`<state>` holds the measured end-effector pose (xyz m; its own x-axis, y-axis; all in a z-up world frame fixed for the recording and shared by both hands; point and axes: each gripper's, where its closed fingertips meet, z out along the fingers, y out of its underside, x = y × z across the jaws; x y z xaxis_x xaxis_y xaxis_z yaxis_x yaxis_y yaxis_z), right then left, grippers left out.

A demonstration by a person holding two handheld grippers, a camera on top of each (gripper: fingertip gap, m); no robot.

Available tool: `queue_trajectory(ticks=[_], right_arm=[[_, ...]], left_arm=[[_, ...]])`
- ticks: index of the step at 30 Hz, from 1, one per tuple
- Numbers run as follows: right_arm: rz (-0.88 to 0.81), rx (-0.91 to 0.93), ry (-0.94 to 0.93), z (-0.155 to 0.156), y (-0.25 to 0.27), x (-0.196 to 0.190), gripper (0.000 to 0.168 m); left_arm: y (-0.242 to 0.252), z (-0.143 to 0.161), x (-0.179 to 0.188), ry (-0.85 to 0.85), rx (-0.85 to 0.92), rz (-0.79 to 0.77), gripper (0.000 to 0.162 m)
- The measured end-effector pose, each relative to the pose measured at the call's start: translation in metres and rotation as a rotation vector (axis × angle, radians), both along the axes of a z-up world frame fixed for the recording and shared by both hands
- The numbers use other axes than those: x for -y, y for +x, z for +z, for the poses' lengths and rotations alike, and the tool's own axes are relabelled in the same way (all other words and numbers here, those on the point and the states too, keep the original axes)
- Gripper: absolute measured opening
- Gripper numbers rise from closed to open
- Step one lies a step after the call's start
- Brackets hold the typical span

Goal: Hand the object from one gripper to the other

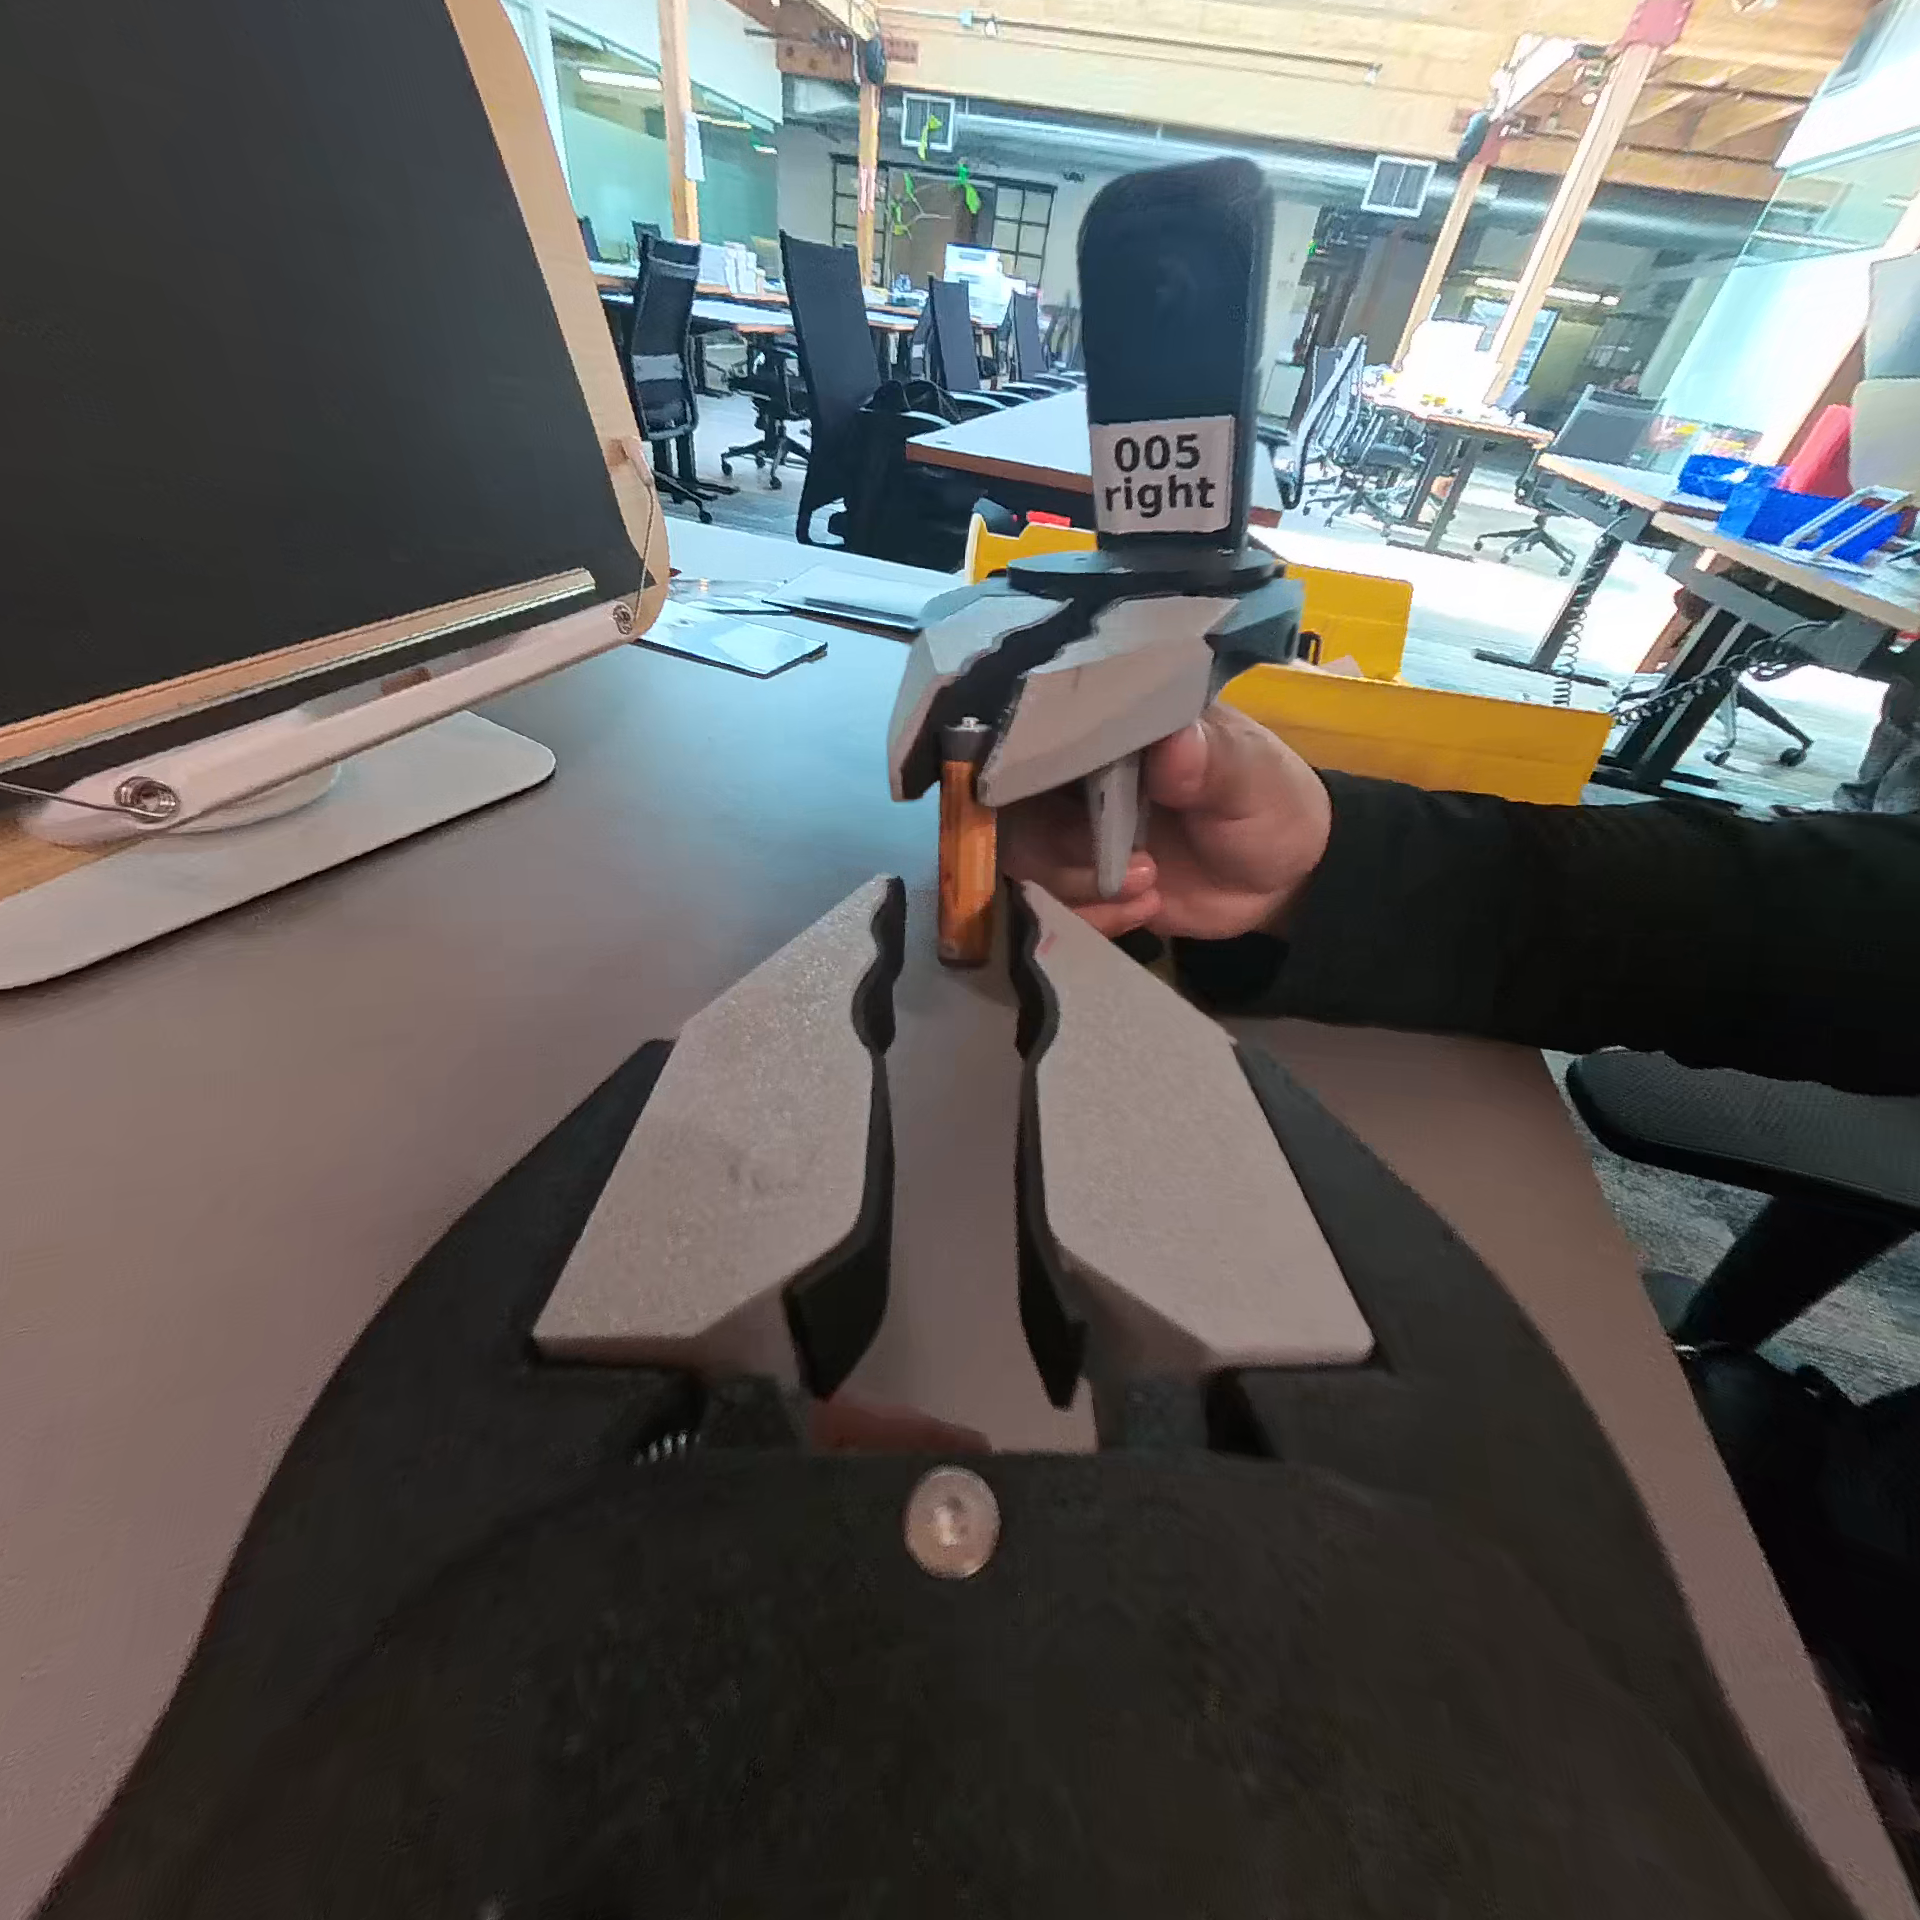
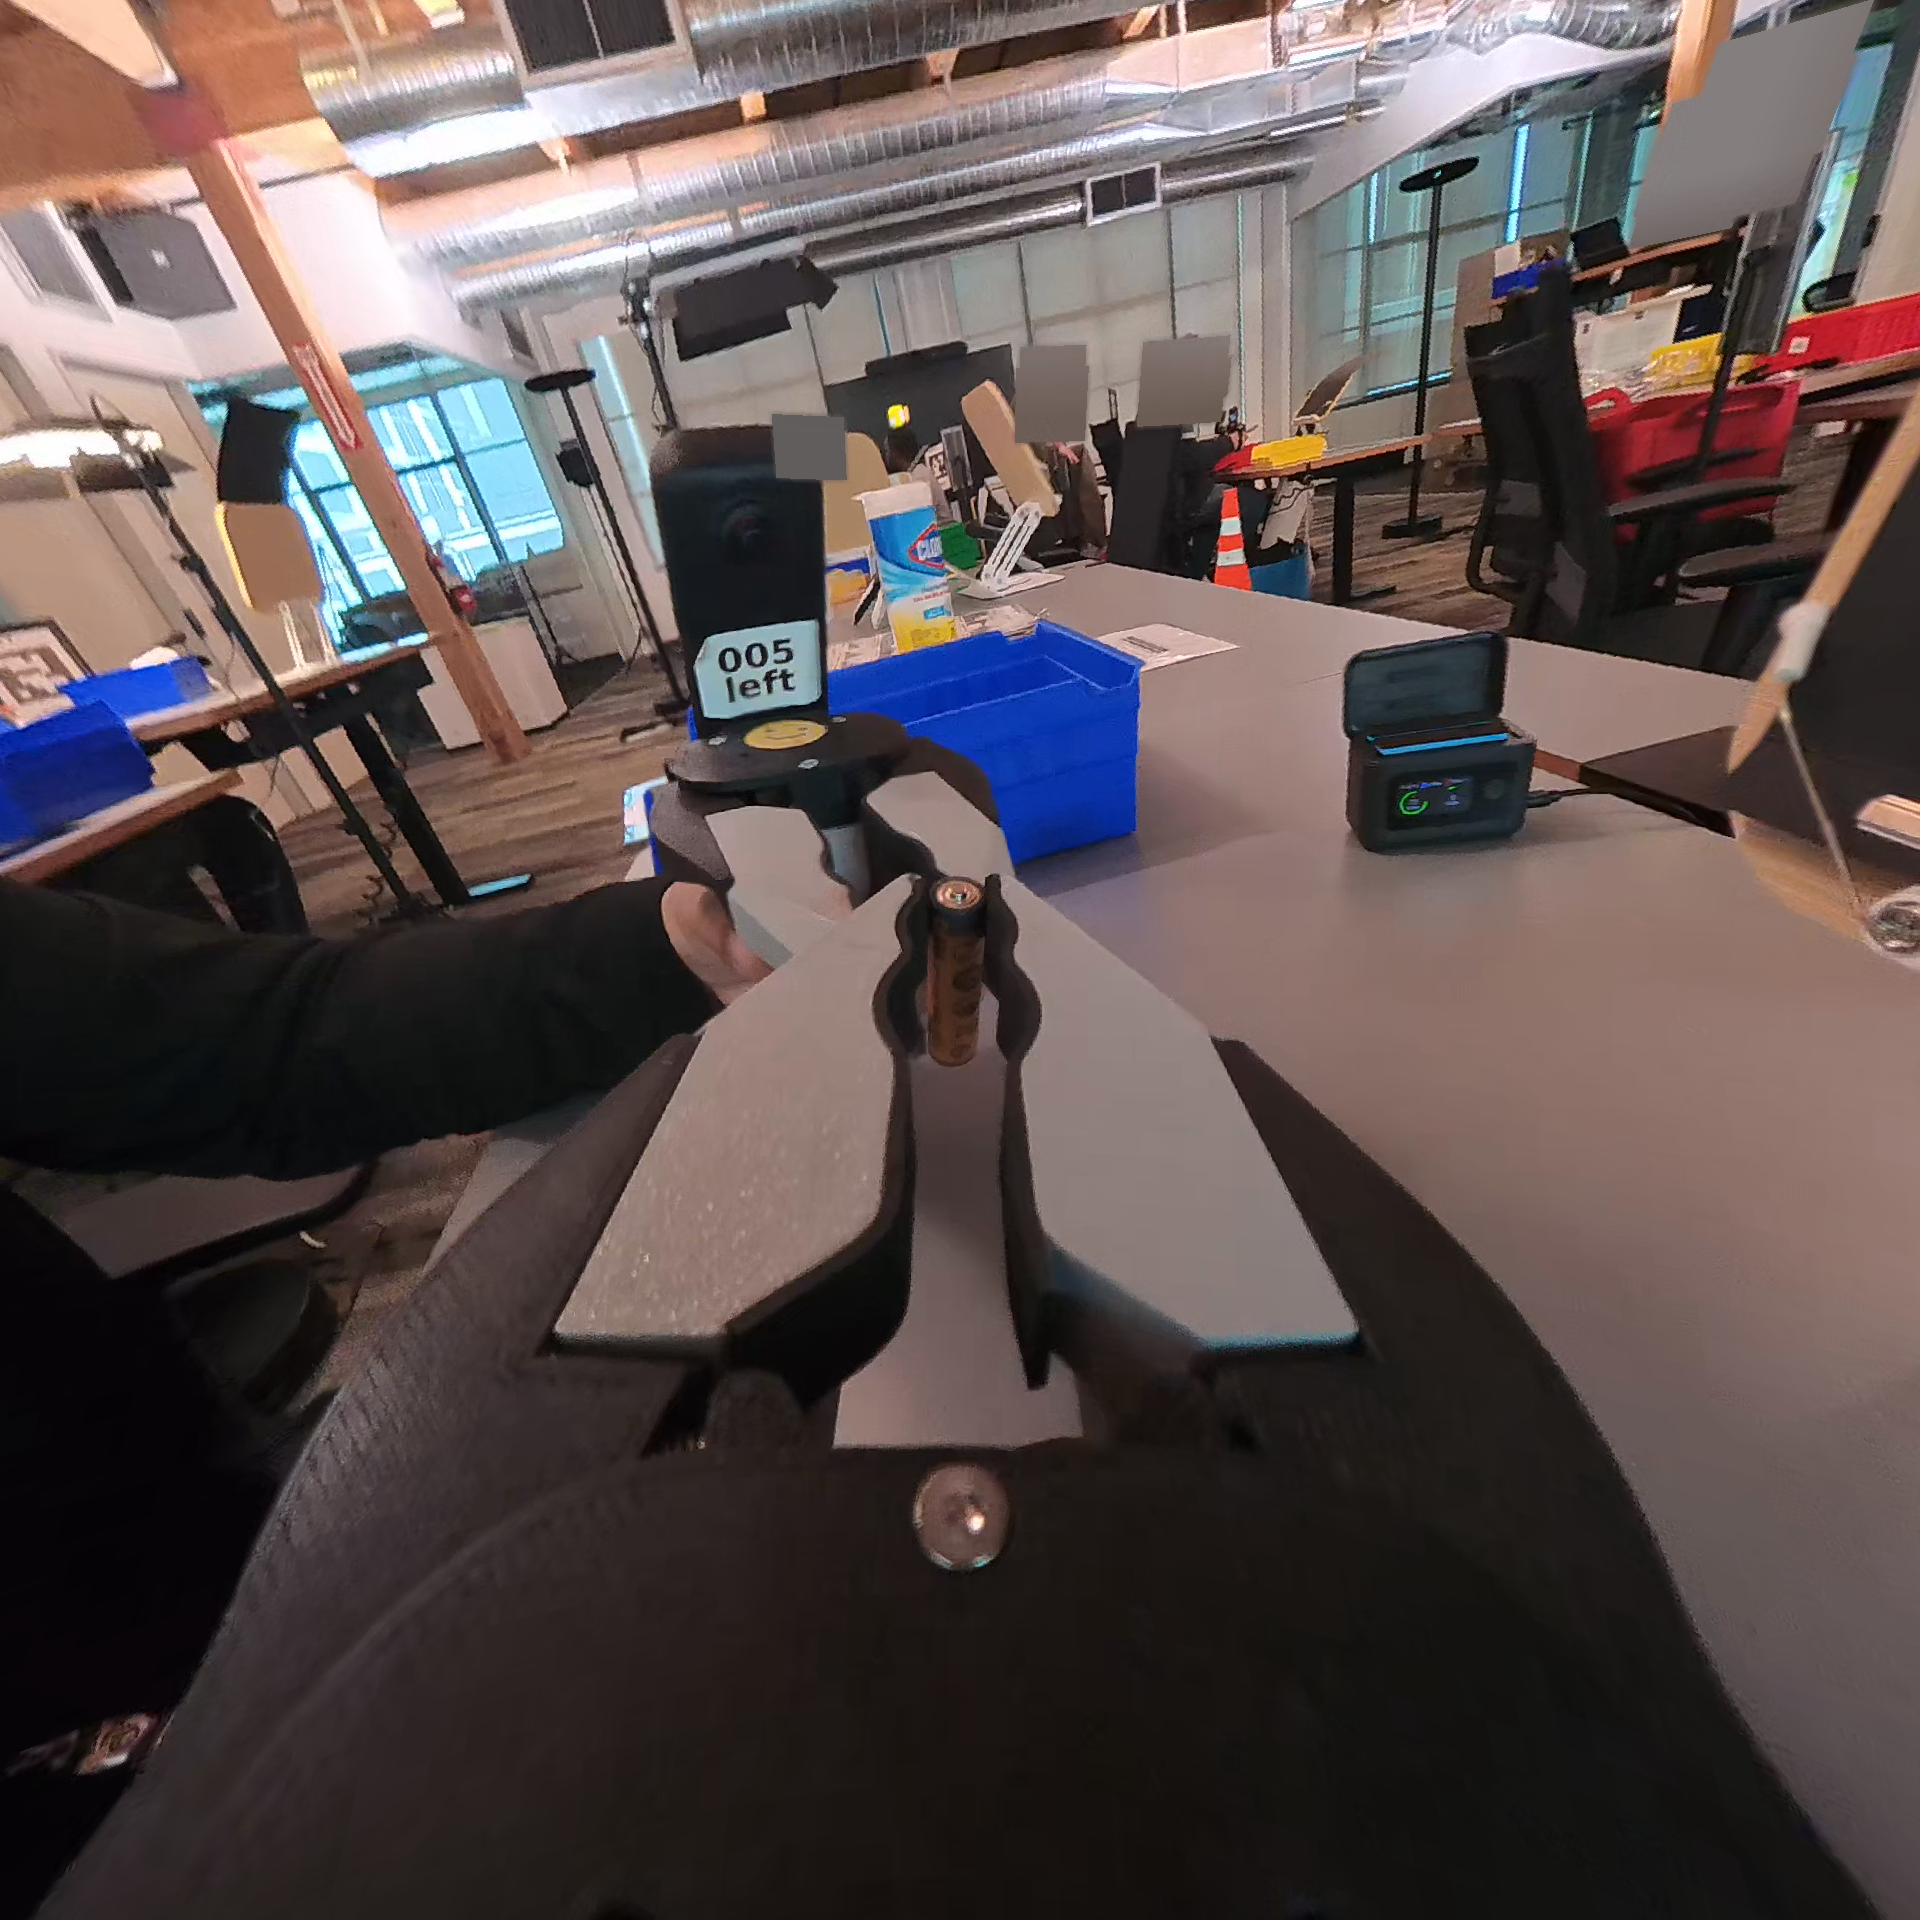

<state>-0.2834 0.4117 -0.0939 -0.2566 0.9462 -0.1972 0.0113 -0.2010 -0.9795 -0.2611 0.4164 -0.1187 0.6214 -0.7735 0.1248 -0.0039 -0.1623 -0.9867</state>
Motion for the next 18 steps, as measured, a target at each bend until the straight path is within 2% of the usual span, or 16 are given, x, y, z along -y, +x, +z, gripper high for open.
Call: queue_trajectory(ticks=[2, 5, 8, 12, 16, 18], right_arm=[[0.004, 0.02, 0.02, -0.003, -0.002, 0.003, 0.006], [-0.013, 0.046, 0.014, -0.008, -0.004, 0.0, 0.006], [-0.066, 0.054, -0.026, -0.007, 0.0, -0.014, 0.007], [-0.12, 0.064, -0.089, -0.007, 0.006, -0.032, 0.021], [-0.12, 0.166, 0.031, -0.018, 0.006, -0.028, 0.036], [-0.113, 0.251, 0.129, -0.031, 0.005, -0.023, 0.037]], left_arm=[[0.002, 0.0, 0.002, 0.015, -0.011, -0.015, 0.008], [0.0, -0.006, -0.002, 0.01, -0.079, 0.01, 0.008], [-0.013, -0.011, -0.014, 0.09, -0.221, 0.144, 0.008], [-0.029, -0.032, -0.027, 0.096, -0.437, 0.266, 0.008], [-0.032, -0.056, -0.03, 0.054, -0.587, 0.274, 0.008], [-0.031, -0.062, -0.029, 0.068, -0.648, 0.261, 0.008]])
